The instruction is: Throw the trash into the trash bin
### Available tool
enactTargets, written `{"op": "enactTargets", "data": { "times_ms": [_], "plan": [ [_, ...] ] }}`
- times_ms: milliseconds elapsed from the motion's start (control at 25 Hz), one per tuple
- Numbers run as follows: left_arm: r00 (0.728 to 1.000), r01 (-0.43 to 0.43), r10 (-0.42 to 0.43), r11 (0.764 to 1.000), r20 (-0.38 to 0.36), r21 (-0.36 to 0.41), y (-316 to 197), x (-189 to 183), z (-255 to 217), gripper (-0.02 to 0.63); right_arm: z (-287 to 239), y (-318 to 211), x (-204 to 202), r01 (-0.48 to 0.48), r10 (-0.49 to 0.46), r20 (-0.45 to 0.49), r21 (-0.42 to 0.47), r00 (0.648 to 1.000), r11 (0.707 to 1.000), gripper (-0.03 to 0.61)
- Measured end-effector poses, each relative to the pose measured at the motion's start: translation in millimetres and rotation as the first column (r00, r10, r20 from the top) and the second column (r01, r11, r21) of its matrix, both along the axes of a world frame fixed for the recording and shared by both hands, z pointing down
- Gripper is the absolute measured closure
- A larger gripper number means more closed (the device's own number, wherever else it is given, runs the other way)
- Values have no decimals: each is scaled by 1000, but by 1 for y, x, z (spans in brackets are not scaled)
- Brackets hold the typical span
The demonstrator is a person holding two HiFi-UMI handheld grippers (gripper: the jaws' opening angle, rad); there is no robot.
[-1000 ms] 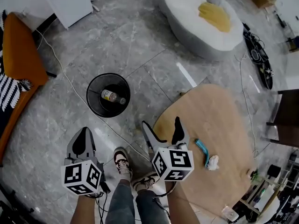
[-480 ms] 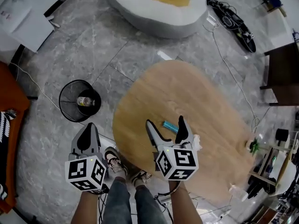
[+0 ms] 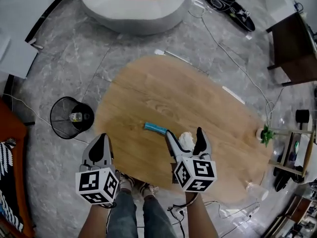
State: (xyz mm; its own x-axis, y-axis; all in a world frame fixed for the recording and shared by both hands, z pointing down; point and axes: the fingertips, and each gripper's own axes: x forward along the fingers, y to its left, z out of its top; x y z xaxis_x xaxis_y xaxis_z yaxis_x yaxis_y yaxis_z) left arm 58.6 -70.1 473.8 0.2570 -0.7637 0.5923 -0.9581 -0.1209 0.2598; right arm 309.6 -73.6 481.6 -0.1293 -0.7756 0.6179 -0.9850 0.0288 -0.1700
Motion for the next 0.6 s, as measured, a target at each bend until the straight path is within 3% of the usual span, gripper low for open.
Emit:
{"op": "enactTargets", "data": {
  "times_ms": [280,600],
  "plan": [
    [998,-61,61,998,14,3,-3,40,3,621,21,33,38,-13,11,-19,-71,1000,997,145],
    [997,-77,77,997,18,-13,2,68,11,621,50,59,44,130,-142,-51,-201,988,971,278]
  ]
}}
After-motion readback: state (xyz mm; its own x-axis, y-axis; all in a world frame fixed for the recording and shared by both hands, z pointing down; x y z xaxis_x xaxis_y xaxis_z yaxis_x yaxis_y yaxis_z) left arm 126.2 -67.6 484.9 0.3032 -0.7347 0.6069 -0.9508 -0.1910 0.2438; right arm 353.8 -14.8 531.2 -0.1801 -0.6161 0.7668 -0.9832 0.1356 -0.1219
